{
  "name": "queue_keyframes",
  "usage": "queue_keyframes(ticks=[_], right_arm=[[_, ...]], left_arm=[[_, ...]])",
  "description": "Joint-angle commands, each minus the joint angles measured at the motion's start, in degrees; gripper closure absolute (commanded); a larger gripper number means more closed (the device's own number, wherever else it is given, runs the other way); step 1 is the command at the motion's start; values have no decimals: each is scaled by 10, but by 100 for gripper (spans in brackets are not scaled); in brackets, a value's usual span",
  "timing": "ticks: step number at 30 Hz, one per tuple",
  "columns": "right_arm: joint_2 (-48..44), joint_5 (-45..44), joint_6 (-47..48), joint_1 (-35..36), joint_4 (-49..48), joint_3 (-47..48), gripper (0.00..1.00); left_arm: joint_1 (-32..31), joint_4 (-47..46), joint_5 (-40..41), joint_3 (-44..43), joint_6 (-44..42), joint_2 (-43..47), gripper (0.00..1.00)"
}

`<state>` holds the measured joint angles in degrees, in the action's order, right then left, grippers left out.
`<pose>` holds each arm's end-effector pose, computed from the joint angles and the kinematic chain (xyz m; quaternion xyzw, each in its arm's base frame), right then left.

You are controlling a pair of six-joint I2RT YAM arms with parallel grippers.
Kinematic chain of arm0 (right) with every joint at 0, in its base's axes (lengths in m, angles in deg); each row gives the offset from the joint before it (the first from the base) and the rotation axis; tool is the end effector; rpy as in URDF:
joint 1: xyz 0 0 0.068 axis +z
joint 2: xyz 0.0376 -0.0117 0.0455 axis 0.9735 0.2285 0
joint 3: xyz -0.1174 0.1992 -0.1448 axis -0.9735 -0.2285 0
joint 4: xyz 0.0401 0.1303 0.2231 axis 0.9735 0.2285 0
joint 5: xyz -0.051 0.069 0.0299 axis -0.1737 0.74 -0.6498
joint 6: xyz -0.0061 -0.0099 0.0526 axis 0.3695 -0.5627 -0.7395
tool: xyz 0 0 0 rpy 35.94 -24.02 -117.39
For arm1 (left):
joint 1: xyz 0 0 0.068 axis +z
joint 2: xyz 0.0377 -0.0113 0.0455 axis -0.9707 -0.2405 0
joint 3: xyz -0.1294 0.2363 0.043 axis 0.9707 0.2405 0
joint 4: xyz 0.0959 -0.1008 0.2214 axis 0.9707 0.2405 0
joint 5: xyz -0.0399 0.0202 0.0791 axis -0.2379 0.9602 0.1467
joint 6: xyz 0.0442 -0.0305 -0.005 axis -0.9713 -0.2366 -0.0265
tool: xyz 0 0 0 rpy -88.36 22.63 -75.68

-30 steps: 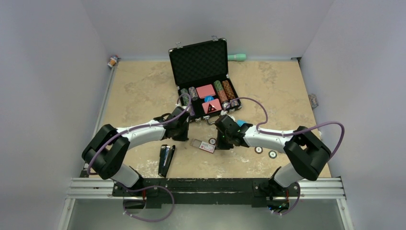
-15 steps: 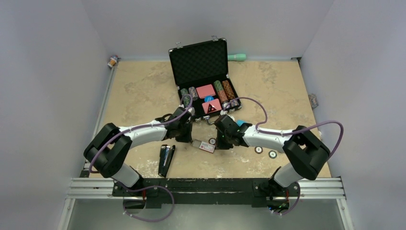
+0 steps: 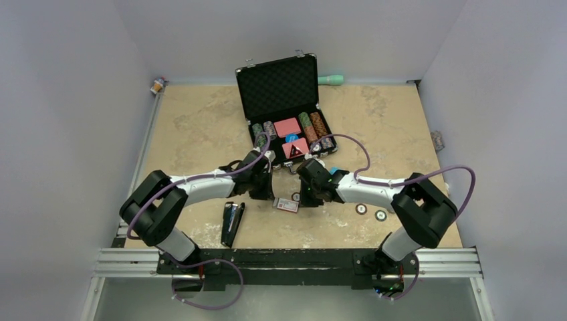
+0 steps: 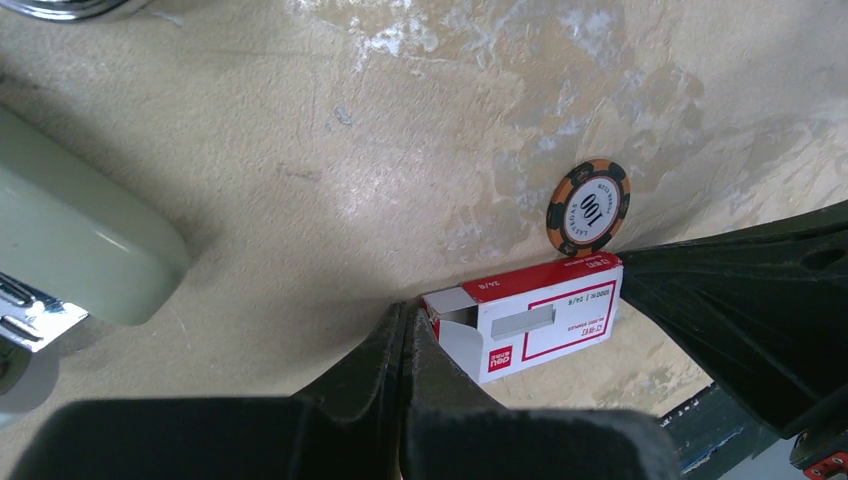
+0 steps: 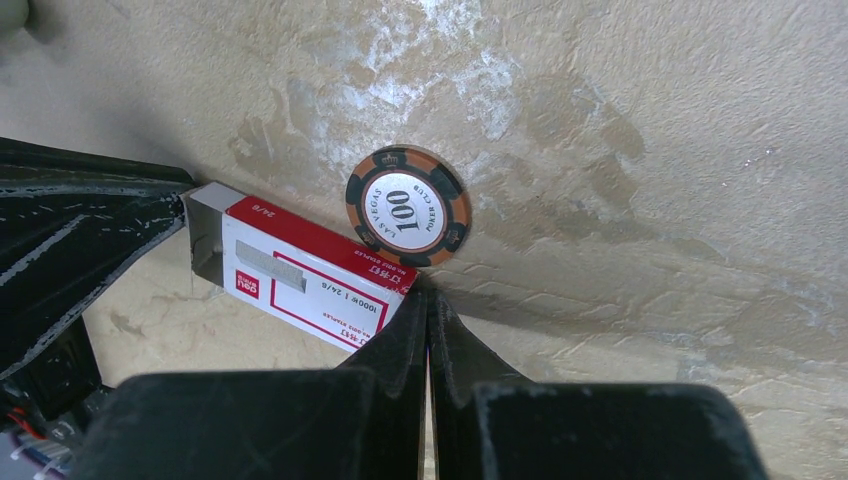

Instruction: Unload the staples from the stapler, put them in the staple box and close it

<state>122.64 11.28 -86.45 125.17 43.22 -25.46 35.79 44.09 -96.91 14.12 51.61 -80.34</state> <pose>0.1924 0.2148 0.1547 0.0081 0.9675 0.1774 0.1799 0.2175 -0.1911 0.1482 0.0450 0.9554 -0.2327 0.1764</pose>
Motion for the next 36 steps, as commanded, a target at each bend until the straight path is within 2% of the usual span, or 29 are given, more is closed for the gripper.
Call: queue_keyframes(ticks=[1, 28, 36], right_arm=[[5, -18, 5, 3, 1, 21, 100], [34, -16, 11, 9, -4, 44, 100], [66, -21, 24, 11, -1, 70, 100]], left_arm=[[-7, -9, -6, 13, 9, -13, 100], [-14, -21, -2, 33, 19, -9, 100], [-14, 5, 24, 57, 31, 38, 100]])
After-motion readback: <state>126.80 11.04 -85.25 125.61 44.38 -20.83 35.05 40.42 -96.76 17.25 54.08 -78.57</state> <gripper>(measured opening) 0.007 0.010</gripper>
